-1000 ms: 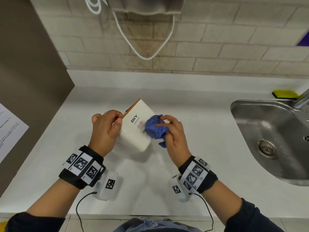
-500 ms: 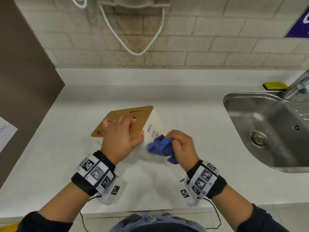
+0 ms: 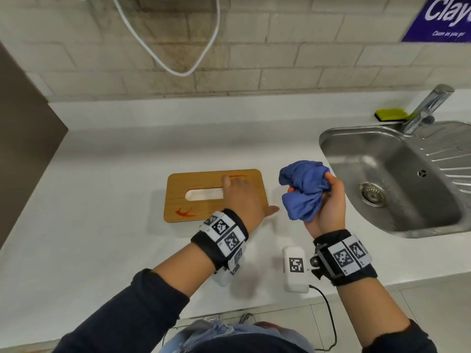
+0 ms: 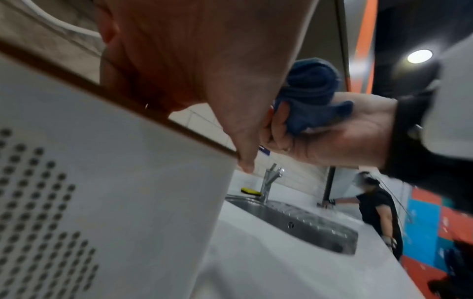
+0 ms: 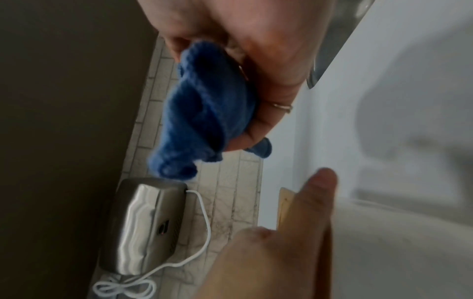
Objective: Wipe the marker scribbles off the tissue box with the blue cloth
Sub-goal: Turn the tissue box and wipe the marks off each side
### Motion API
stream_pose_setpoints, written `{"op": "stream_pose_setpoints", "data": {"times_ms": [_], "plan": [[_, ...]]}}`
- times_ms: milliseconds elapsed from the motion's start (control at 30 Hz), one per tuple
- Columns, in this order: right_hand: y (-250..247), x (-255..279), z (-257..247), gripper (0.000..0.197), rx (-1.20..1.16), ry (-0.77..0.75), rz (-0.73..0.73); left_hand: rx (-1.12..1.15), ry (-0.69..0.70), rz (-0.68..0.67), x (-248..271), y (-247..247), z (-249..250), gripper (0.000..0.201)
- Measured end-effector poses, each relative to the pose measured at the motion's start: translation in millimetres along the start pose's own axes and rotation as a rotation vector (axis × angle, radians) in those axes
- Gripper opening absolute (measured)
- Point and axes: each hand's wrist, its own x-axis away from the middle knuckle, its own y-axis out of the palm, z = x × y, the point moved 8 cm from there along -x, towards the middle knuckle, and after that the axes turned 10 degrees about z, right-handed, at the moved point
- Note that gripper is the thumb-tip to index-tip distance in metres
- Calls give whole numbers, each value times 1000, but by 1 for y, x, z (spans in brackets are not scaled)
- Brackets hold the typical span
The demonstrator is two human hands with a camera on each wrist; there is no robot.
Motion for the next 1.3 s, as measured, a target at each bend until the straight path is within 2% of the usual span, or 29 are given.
{"op": "stream_pose_setpoints", "data": {"times_ms": [67,100,133,167,200,267,333,400,467,533,567,667,733,800,900,1000,1300], "plan": [[0,-1,1,33,18,53,14,130,15,-33,-4,-8,-7,68],[4,0,8,32,-2,151,-21,216,23,-32,-3,-13,-18,68],[6,3,15,48,23,241,-31,313,28,-17,-1,-16,-35,70],[6,4,16,56,134,209,-89,407,33,1,2,-19,-56,77],[8,7,12,56,168,139,-121,478,38,5,6,-19,-80,89],[12,14,1,59,340,-69,-173,524,11,-31,16,-12,-131,116],[25,28,2,76,540,-166,-255,526,-44,-118,23,9,-171,137],[35,32,8,68,690,-213,-316,556,-47,-234,30,35,-190,149],[46,36,12,48,857,-283,-306,647,-39,-327,37,54,-193,151],[55,38,22,31,935,-324,-346,776,-46,-314,39,62,-190,152],[63,42,27,30,969,-350,-387,814,-65,-274,38,64,-191,151],[80,53,35,48,1067,-487,-487,771,-118,-177,41,71,-191,155],[81,56,36,53,1053,-577,-461,779,-127,-182,49,76,-181,157],[75,54,38,53,1048,-641,-382,885,-111,-182,55,78,-168,157],[53,46,55,53,1169,-595,-278,1021,-77,-112,54,73,-158,155],[43,43,79,51,1378,-554,-270,1018,-73,-57,50,73,-160,155],[98,78,128,65,1342,-451,-577,992,-46,-18,48,74,-162,155]]}}
